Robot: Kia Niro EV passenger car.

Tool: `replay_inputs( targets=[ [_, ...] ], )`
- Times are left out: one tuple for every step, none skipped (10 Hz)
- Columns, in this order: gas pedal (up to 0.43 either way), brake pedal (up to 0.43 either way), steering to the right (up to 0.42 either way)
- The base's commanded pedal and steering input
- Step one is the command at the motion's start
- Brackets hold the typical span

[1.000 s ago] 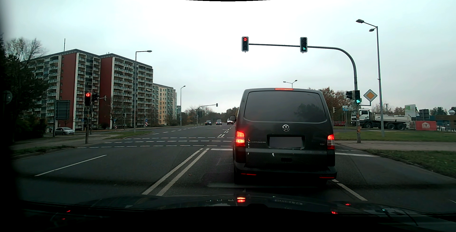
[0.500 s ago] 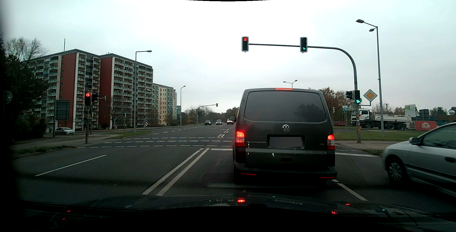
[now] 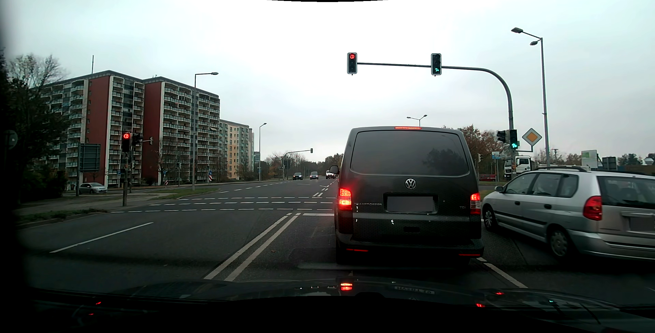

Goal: Follow the waypoints while adhering to traffic rules and regulations

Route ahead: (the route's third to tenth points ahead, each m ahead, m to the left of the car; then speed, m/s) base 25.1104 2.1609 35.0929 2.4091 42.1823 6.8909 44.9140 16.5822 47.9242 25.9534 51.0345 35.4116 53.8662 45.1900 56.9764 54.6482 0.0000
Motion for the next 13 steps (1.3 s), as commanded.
replay_inputs(
  targets=[
    [0.000, 0.372, -0.006],
    [0.000, 0.378, -0.006],
    [0.000, 0.372, -0.006],
    [0.000, 0.372, -0.006],
    [0.000, 0.378, -0.006],
    [0.000, 0.378, -0.006],
    [0.000, 0.372, -0.006],
    [0.000, 0.372, -0.006],
    [0.000, 0.372, -0.006],
    [0.000, 0.372, -0.006],
    [0.000, 0.372, -0.006],
    [0.000, 0.378, -0.006],
    [0.000, 0.372, -0.006]
  ],
)
